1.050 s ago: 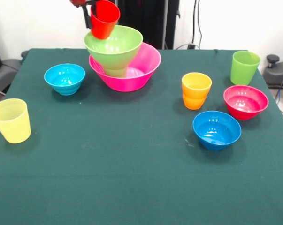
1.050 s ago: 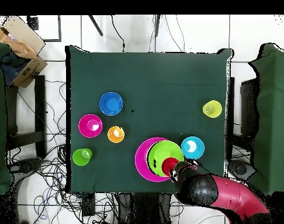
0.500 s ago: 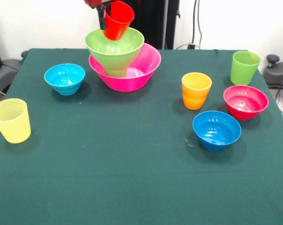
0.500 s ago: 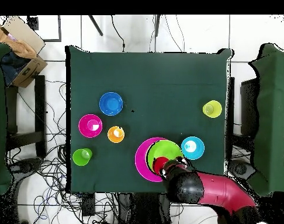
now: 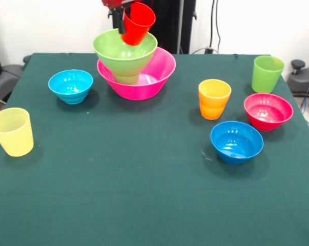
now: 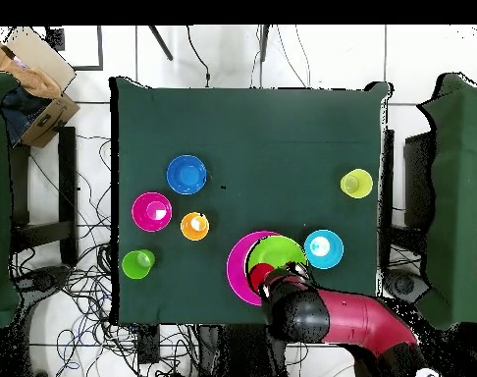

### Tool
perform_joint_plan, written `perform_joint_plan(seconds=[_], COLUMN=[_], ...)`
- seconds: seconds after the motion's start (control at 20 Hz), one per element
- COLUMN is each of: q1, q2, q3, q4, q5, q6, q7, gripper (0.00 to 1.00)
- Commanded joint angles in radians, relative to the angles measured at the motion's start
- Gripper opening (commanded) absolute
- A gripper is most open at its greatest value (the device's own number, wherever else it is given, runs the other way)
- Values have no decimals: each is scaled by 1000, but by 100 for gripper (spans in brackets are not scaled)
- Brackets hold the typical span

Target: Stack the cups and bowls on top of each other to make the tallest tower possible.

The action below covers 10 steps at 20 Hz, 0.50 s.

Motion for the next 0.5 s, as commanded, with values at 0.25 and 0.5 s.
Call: perform_joint_plan(seconds=[0.25, 0.5], q1=[13, -18], q2=[56, 130], q3=[-2, -28], q4=[29, 4], q5=[-66, -85], q6=[-62, -90], q7=[128, 124], gripper=[0, 0])
